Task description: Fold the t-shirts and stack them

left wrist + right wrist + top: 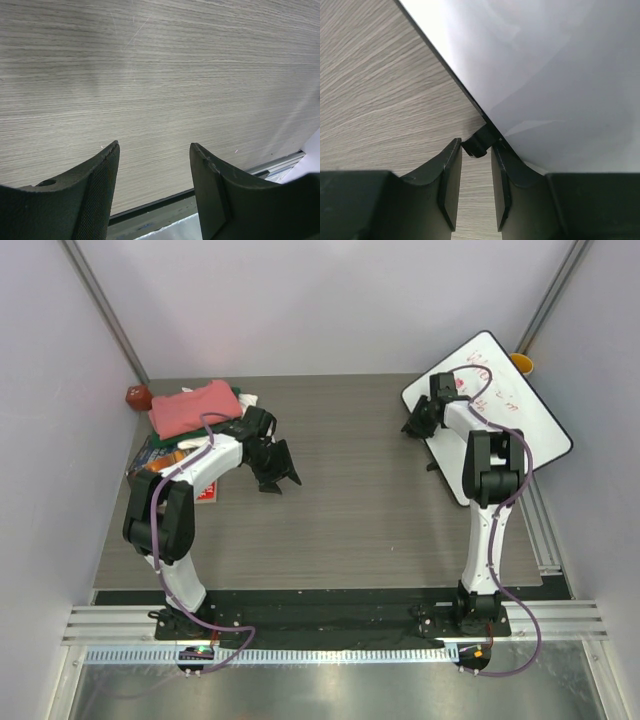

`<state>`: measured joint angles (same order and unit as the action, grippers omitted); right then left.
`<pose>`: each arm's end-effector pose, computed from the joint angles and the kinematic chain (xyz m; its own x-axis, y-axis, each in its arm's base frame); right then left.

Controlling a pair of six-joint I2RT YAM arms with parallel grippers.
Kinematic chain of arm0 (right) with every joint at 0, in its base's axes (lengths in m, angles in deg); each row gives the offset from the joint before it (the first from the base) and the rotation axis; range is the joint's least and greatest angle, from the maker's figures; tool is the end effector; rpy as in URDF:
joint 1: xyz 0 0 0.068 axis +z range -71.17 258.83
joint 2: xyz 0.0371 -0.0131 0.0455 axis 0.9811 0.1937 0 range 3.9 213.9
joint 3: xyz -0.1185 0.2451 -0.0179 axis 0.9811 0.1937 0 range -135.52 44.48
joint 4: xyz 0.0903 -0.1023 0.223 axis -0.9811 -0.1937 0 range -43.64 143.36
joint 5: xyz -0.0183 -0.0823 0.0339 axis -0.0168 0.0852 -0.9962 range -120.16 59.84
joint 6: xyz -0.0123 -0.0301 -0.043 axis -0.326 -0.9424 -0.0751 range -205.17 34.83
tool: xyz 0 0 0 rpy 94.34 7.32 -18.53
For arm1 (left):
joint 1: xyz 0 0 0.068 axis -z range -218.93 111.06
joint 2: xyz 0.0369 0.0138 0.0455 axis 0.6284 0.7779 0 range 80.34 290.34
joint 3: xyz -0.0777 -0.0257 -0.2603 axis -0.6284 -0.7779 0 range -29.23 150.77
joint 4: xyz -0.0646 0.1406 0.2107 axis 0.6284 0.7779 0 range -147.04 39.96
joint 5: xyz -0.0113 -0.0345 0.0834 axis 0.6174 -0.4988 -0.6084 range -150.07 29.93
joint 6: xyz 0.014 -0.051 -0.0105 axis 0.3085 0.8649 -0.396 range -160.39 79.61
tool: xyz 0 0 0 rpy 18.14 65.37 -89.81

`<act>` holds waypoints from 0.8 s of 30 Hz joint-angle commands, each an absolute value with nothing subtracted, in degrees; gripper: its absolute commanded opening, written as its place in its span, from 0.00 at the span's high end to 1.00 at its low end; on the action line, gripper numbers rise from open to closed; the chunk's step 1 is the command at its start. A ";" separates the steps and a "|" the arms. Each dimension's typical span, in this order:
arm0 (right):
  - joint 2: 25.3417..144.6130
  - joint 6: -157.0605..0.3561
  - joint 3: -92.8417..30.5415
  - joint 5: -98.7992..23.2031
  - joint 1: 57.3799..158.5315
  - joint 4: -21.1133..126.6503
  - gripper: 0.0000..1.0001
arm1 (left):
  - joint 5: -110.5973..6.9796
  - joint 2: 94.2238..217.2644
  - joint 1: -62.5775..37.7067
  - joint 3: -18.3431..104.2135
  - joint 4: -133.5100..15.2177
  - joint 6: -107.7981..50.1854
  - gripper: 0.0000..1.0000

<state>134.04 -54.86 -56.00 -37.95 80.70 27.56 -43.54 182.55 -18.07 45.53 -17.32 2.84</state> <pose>0.4944 0.0209 0.1562 -0.7658 0.4753 -0.4331 0.3212 0.8663 0.3826 0.3355 -0.1388 0.2122 -0.9320 -0.3475 -0.1031 -0.2659 0.8489 -0.4568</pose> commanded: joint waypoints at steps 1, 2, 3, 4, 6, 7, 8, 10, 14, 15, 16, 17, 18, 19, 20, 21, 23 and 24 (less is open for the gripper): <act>135.65 -59.77 -51.15 -20.67 72.42 16.01 0.65 | -43.28 181.85 -18.46 46.35 -19.07 2.33 0.41; 135.38 -59.94 -50.88 -20.66 72.24 16.01 0.65 | -43.28 181.94 -18.46 46.26 -19.16 2.33 0.41; 135.21 -59.94 -50.79 -20.66 71.98 16.01 0.65 | -43.11 181.94 -18.46 46.26 -19.34 2.33 0.41; 135.12 -59.94 -50.88 -20.75 71.71 16.01 0.65 | -43.11 181.94 -18.46 46.18 -19.51 2.33 0.41; 135.12 -60.21 -51.23 -20.58 71.54 15.92 0.65 | -42.93 182.03 -18.46 46.18 -19.51 2.33 0.41; 135.12 -60.21 -51.49 -20.49 71.53 15.84 0.65 | -42.76 182.11 -18.46 46.18 -19.51 2.33 0.41; 135.20 -60.29 -51.67 -20.49 71.45 15.57 0.65 | -42.84 181.94 -18.46 46.09 -19.51 2.33 0.41; 135.21 -60.38 -51.84 -20.14 71.45 15.31 0.65 | -42.93 181.76 -18.46 46.00 -19.60 2.24 0.41; 135.56 -60.47 -52.11 -20.93 71.45 15.22 0.65 | -42.84 181.50 -18.46 45.56 -19.69 2.15 0.41; 135.64 -60.47 -52.54 -21.36 71.36 15.13 0.65 | -42.76 181.41 -18.46 45.47 -19.78 2.15 0.41; 136.08 -60.47 -52.90 -21.45 71.45 14.87 0.65 | -42.76 181.50 -18.37 45.47 -19.78 2.15 0.41; 136.17 -60.38 -53.16 -21.72 71.45 14.69 0.65 | -42.67 181.41 -18.46 45.39 -19.78 2.15 0.41; 136.26 -60.47 -53.60 -21.89 71.45 14.69 0.65 | -42.67 181.41 -18.46 45.30 -19.69 2.15 0.41; 136.35 -60.47 -53.78 -22.24 71.36 14.69 0.64 | -42.67 181.41 -18.46 45.30 -19.86 2.15 0.41; 136.35 -60.38 -54.04 -22.68 71.45 14.52 0.64 | -42.67 181.33 -18.46 45.12 -19.78 2.15 0.41; 136.35 -60.38 -54.30 -23.03 71.45 14.60 0.64 | -42.58 181.32 -18.46 45.12 -19.86 2.24 0.41; 136.09 -60.29 -55.09 -24.70 71.53 14.34 0.61 | -42.49 181.32 -18.46 45.12 -19.86 2.24 0.41; 135.91 -60.29 -55.36 -25.32 71.62 14.34 0.60 | -42.40 181.50 -18.46 45.03 -19.95 2.33 0.41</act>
